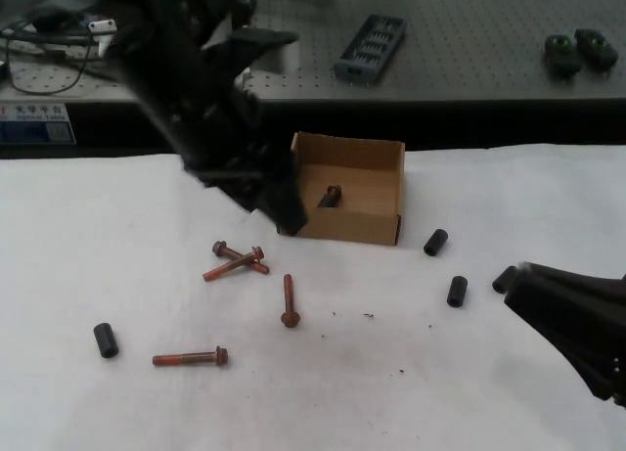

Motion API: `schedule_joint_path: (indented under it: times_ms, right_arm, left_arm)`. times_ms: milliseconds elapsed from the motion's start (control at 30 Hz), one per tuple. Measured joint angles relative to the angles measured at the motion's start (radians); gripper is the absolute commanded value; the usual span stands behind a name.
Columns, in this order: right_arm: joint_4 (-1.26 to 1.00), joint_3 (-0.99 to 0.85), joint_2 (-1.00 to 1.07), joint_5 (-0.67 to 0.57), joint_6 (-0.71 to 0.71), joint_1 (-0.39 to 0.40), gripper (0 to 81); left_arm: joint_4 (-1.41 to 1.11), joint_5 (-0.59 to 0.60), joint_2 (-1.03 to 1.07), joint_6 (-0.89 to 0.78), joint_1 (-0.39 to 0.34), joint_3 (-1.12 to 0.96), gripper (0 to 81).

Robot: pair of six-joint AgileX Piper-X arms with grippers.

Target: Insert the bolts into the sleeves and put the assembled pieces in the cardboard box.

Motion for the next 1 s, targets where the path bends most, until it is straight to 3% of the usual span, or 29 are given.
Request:
schedule_joint_path:
  times_ms: [233,333,433,700,800,1000]
  right_arm:
    - [0.153,-0.012,0.000,0.129,0.017,0.000,7.1]
    - [0.301,-0.064,0.000,0.145,0.028,0.000,7.1]
    - [0.558,-0.161,-0.002,0.154,0.000,0.000,7.1]
    - [0.621,-0.181,-0.001,0.154,-0.029,0.000,7.1]
    - [0.623,-0.181,-0.001,0.154,-0.033,0.000,7.1]
    - [0.638,-0.181,-0.001,0.154,-0.033,0.000,7.1]
  left_arm:
    - [-0.275,0.059,-0.382,-0.086,0.077,0.423,48.3]
    - [-0.444,0.033,-0.571,-0.148,0.092,0.654,48.3]
    - [-0.517,-0.003,-0.647,-0.153,0.092,0.742,48.3]
    - [-0.633,-0.089,-0.712,-0.200,0.092,0.910,48.3]
    - [-0.621,-0.171,-0.709,-0.201,0.092,0.915,48.3]
    - [-0.615,-0.226,-0.637,-0.084,0.092,0.913,48.3]
